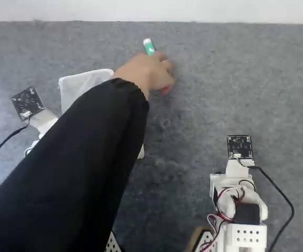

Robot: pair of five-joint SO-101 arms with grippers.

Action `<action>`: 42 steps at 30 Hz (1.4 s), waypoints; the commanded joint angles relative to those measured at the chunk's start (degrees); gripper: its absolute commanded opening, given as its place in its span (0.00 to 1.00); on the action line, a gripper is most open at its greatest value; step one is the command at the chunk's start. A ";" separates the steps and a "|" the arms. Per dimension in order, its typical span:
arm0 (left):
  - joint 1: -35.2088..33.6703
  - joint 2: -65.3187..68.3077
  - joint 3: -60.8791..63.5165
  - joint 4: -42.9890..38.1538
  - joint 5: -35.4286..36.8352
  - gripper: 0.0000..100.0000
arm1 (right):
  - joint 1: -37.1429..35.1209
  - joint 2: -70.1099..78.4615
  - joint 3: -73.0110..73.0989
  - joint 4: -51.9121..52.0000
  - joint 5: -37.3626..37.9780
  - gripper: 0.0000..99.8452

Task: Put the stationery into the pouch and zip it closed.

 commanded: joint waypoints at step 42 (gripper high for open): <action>-0.26 -40.53 13.58 12.40 1.05 0.01 | 0.40 -1.19 1.23 0.40 -0.09 0.11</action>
